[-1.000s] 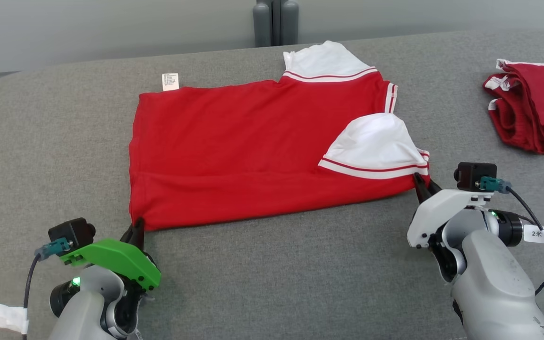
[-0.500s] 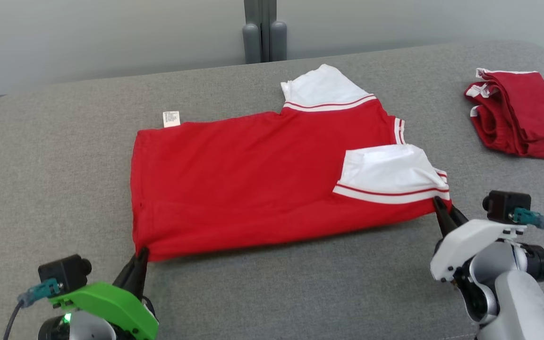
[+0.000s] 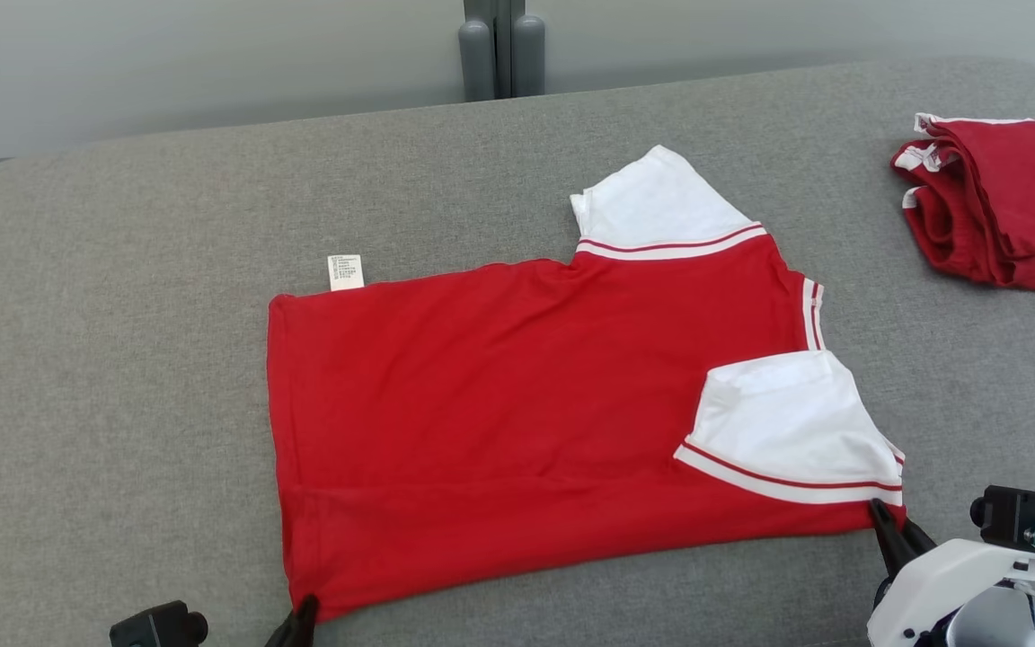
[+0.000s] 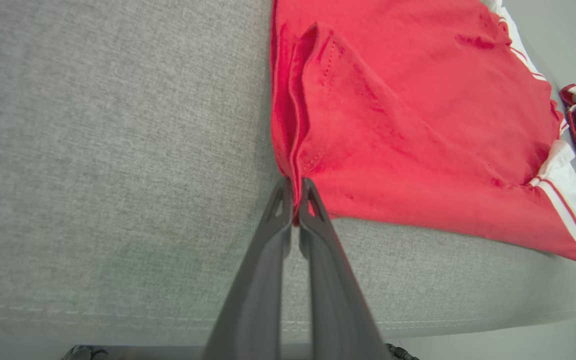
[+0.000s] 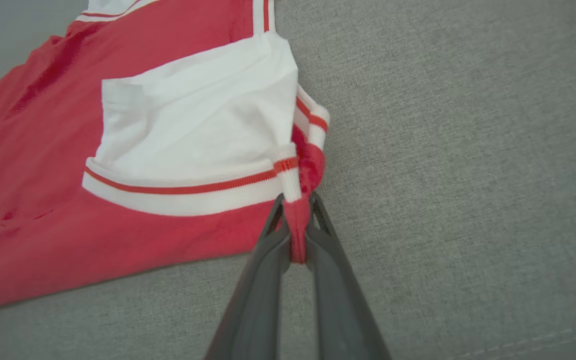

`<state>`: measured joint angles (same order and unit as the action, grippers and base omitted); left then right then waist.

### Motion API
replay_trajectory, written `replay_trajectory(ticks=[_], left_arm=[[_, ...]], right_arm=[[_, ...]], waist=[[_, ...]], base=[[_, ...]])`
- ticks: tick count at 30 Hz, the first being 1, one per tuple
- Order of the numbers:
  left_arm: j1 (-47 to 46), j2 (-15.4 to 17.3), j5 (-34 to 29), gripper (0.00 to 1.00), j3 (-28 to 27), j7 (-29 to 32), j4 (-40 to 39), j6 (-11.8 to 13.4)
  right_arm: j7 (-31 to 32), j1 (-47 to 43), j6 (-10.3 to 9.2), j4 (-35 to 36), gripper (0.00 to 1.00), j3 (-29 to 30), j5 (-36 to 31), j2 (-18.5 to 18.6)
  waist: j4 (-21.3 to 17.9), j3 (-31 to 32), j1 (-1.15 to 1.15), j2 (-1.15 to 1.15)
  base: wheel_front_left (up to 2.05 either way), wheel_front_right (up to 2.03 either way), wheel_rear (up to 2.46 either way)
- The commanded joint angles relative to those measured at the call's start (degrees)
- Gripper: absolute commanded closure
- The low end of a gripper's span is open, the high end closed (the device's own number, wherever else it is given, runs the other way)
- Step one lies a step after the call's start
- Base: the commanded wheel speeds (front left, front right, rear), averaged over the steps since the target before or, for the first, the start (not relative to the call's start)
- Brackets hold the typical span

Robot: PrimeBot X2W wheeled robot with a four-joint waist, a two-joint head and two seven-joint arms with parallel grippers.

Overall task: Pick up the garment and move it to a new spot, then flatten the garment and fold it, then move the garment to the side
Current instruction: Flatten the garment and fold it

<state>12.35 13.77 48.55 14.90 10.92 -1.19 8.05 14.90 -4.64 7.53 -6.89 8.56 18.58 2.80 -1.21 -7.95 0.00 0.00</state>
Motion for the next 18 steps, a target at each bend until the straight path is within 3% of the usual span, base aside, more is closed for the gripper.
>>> replay_trajectory(ticks=[1,2,3,4,5,6,13,18], left_arm=[[0.26,-0.22,0.31,1.00,-0.11,-0.38,0.82,0.28],[-0.07,-0.48,0.29,1.00,-0.06,-0.61,1.52,0.37],[-0.34,-0.73,0.27,0.96,0.00,-0.80,2.12,0.30],[-0.63,-0.99,0.26,0.69,0.11,-0.96,2.78,0.16],[-0.82,-1.09,0.23,0.07,0.14,-1.13,3.25,0.12],[-1.11,-1.09,-0.03,0.00,0.17,-1.49,3.75,0.17],[-3.32,1.05,-1.83,0.00,-1.48,-3.58,2.73,0.33],[-10.21,4.91,-5.78,0.00,-1.20,-2.38,0.76,0.24]], right_arm=[[-0.69,-0.18,-0.10,-1.00,0.80,0.29,0.11,0.19],[-1.21,0.27,-0.10,-1.84,0.53,0.20,-0.22,0.19],[-1.61,0.71,-0.10,-2.52,0.18,-0.04,-0.11,0.19],[-2.11,1.15,-0.09,-3.38,0.00,-0.45,0.12,0.18],[-2.43,1.43,-0.09,-3.96,0.00,-0.64,0.14,0.15],[-2.83,1.70,-0.09,-4.55,0.00,-0.90,0.10,0.16],[-5.00,2.67,-0.09,-4.73,0.00,0.44,-1.38,0.19],[-5.40,4.60,-0.09,-1.69,0.00,2.47,-3.68,0.15]], waist=[[-0.04,-0.01,0.00,0.00],[-0.05,0.01,0.00,0.00],[-0.05,0.04,0.00,0.00],[-0.07,0.08,0.00,0.00],[-0.07,0.10,0.00,0.00],[-0.07,0.15,0.00,0.00],[0.02,0.23,0.00,0.00],[0.32,-0.40,0.00,0.00]], base=[[0.00,0.00,0.00],[0.00,0.00,0.00],[0.00,0.00,0.00],[0.00,0.00,0.00],[0.00,0.00,0.00],[0.00,0.00,0.00],[0.00,0.00,0.00],[0.00,0.00,0.00]])
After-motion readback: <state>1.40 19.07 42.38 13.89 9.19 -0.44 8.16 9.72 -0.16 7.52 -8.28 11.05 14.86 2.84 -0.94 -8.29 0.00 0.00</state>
